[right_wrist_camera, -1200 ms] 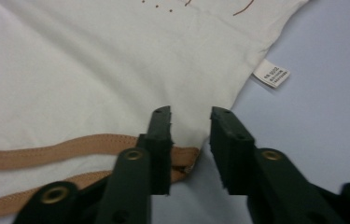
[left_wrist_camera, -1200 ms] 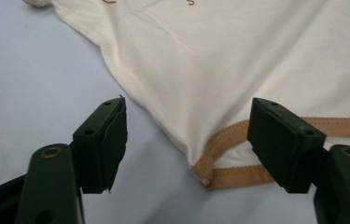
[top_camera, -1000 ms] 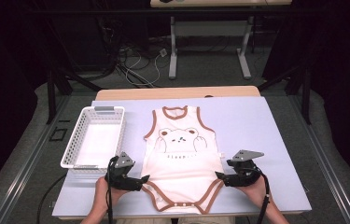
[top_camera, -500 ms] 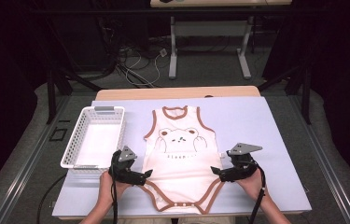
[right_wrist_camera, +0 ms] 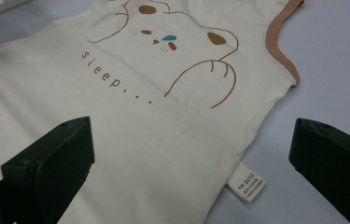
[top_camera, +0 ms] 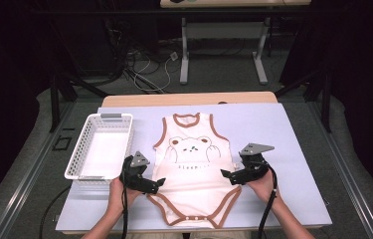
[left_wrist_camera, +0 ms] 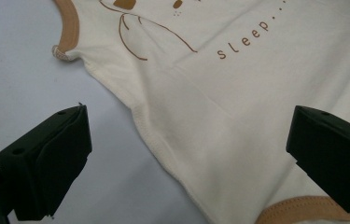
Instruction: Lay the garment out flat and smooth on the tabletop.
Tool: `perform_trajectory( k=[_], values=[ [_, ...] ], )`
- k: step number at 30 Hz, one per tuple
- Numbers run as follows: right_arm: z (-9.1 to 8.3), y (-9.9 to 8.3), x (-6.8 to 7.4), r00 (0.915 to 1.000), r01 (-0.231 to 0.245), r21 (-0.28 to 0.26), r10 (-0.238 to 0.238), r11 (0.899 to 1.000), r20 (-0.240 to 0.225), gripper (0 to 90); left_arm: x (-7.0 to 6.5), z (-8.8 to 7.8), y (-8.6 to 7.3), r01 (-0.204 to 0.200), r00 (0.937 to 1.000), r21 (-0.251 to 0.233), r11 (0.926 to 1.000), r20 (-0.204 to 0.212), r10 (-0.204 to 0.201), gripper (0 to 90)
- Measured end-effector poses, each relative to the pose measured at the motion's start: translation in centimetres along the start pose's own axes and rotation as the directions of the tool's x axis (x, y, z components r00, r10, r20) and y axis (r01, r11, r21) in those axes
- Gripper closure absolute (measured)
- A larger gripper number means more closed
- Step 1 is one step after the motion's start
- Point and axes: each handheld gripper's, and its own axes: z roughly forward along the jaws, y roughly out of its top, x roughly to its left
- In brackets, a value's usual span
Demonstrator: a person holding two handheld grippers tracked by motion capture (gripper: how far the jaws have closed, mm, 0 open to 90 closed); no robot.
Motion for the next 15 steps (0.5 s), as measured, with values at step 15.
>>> perform_trajectory(
  k=[15],
  values=[
    [1.6, 1.6, -1.1, 0.9988, 0.045, 0.025, -0.045, 0.999, -0.019, 0.0, 0.9, 1.1, 1.2, 0.013, 0.9999, -0.006, 0.9999, -0.004, -0.013, 0.2]
  ],
)
